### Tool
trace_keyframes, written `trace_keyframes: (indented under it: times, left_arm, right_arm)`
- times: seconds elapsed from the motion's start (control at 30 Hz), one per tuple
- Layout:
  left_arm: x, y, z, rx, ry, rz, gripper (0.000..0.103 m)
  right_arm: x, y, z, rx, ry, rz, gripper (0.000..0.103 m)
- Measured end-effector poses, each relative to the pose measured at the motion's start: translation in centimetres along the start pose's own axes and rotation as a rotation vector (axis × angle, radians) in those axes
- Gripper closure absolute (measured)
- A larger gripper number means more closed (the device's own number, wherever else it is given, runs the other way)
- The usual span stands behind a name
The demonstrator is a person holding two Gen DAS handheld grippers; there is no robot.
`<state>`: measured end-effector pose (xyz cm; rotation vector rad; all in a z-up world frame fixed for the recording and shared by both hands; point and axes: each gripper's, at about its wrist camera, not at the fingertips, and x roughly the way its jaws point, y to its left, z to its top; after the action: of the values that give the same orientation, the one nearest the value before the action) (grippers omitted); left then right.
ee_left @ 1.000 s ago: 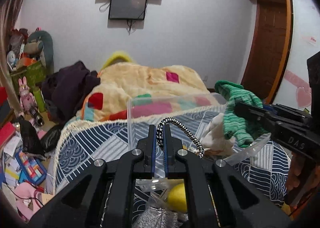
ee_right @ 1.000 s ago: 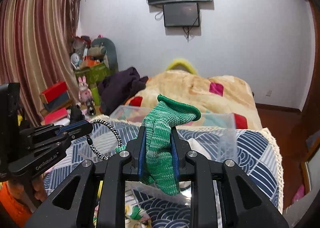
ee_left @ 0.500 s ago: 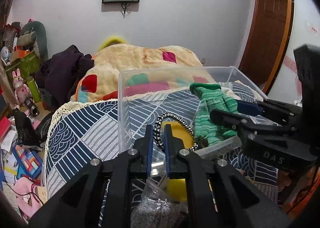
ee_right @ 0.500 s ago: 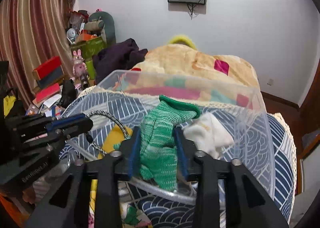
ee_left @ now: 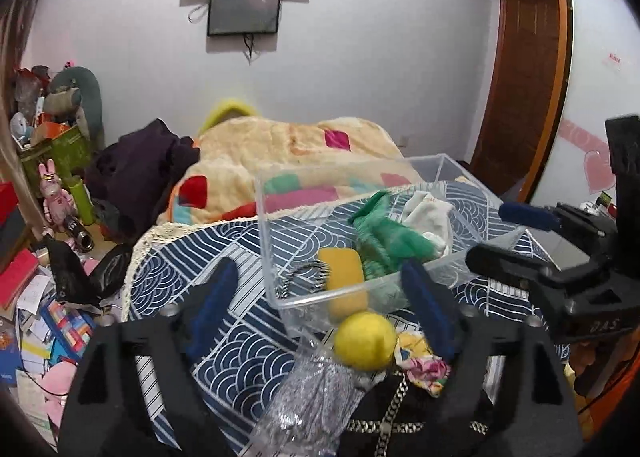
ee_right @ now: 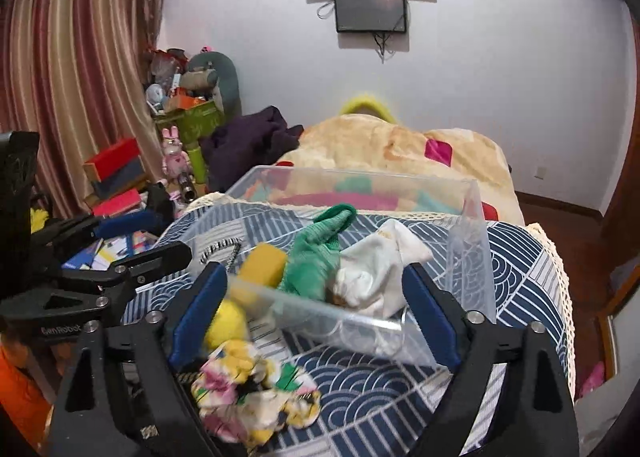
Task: Organize soft objects
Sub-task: 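Grasp the clear bag with silver item using the left tool while the right tool grasps the floral scrunchie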
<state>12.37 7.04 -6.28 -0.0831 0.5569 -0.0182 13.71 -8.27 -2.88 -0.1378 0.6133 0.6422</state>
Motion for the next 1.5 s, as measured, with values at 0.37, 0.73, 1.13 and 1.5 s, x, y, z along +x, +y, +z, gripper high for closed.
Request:
trace_keyframes:
  times: [0.37, 0.73, 1.13, 1.5]
  left_arm:
    - [0.6, 1.6, -4.3, -0.042, 0.117, 0.018, 0.006]
    - [3.7, 3.0, -7.8, -0.143, 0.245, -0.014, 0.014]
    - [2.4, 2.3, -8.2, -0.137, 0.216, -0.100, 0.070]
    - [-1.3, 1.8, -6.6, -0.107, 0.129, -0.080, 0.076]
  right_arm:
    - [2.1, 0.5, -3.4, 0.050, 0.112, 0.045, 0.012]
    - [4.4, 1.9, -5.7, 0.037, 0.205, 0.070, 0.013]
    - [2.9, -0.1, -6.4, 0.089, 0.163, 0.093, 0.088]
    - [-0.6, -2.1, -6.3, 0.119, 0.058, 0.002, 0.093]
